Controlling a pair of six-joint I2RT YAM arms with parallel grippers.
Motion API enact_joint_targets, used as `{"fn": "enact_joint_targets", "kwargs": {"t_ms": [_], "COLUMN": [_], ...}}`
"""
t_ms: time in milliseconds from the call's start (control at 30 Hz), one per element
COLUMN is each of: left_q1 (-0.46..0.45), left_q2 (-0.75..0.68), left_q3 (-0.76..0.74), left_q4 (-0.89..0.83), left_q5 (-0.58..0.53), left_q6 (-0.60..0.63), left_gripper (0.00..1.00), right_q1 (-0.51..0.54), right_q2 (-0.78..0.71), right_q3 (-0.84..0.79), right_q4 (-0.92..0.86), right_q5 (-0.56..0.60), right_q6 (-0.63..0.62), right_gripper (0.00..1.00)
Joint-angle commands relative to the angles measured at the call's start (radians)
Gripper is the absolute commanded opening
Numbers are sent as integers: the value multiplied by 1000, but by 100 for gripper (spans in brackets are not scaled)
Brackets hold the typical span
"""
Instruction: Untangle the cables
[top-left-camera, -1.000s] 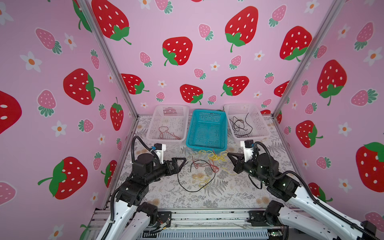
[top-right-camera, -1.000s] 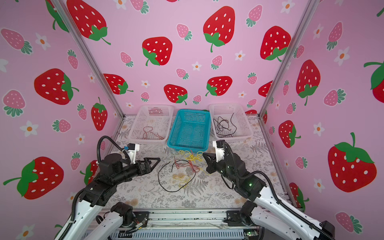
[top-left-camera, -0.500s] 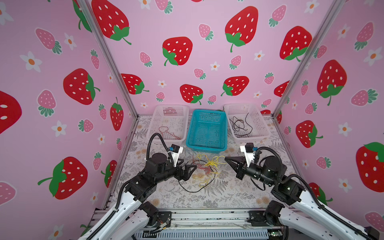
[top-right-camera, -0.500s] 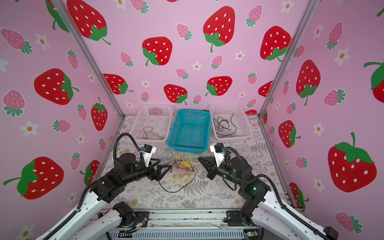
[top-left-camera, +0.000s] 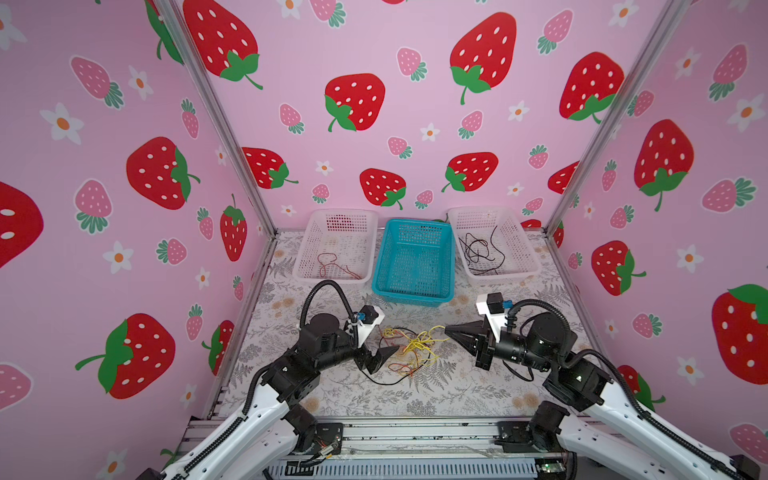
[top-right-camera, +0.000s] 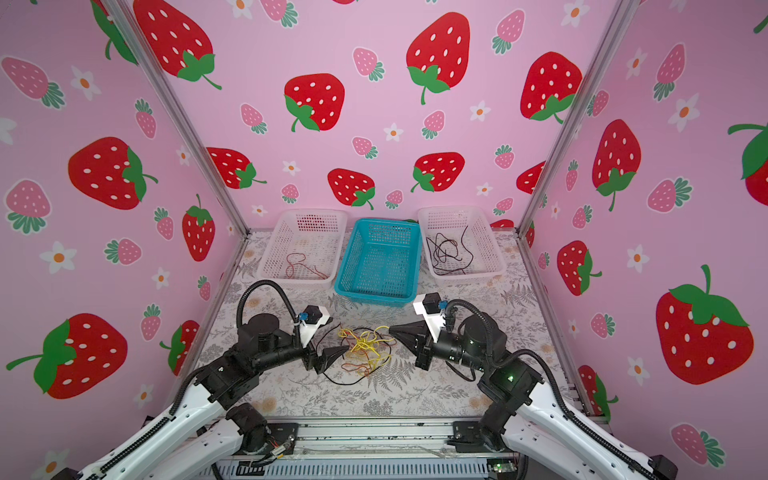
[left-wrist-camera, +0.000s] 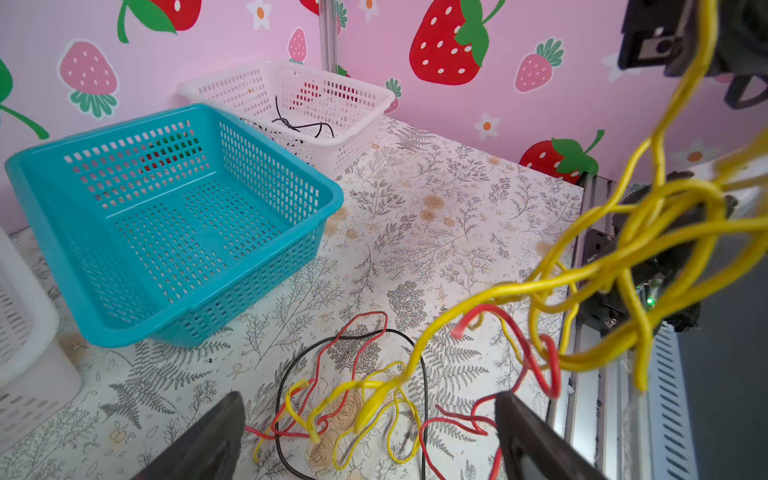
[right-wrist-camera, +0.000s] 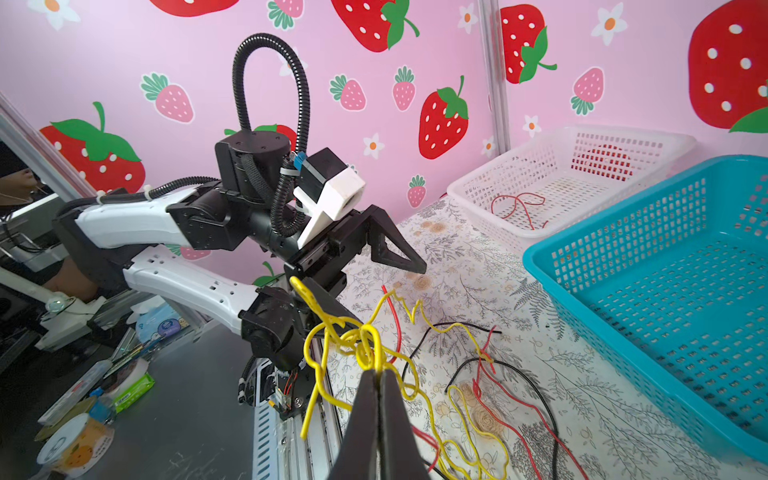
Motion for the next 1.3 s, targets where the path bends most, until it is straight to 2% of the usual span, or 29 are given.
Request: {"fn": "enact_joint_targets", "kwargs": {"t_ms": [0, 67, 133, 200, 367, 467, 500, 667, 833, 967, 1167, 1267], "left_q1": [-3, -3, -3, -3, 1, 1, 0, 0, 1, 2, 2, 3], "left_q2": [14, 29, 42, 46, 46, 46, 42, -12, -92, -130, -126, -113], "left_q3": [6, 6, 6, 6, 15, 22, 27, 50, 126, 178, 268, 315], "left_q4": [44, 43, 56, 72, 69, 49, 34, -24, -116, -123, -124, -110], "left_q5": [45, 63, 77, 68, 64, 66, 65, 3, -172, -223, -328, -375], "left_q6": [97, 100, 100, 95, 98, 106, 115, 105, 51, -28, -128, -170], "left_gripper": [91, 82, 59, 47, 27, 5, 0, 0, 0, 0, 0, 0], "right_q1": [5, 5, 5, 5, 5, 5, 5, 4, 2, 3, 2, 2], "right_q2": [-10, -14, -17, -20, -24, -32, -38, -76, -96, -69, -13, 31], "right_q3": [30, 32, 32, 30, 24, 19, 17, -11, -109, -196, -266, -298], "right_q4": [59, 61, 67, 73, 81, 75, 70, 29, 30, 43, -24, -31], "right_q5": [-55, -63, -81, -96, -111, -92, -79, 51, 167, 232, 435, 482], "right_q6": [-15, -13, -10, -9, -4, -7, -7, -2, 67, 131, 171, 195], "right_gripper": [0, 0, 0, 0, 0, 0, 0, 0, 0, 0, 0, 0]}}
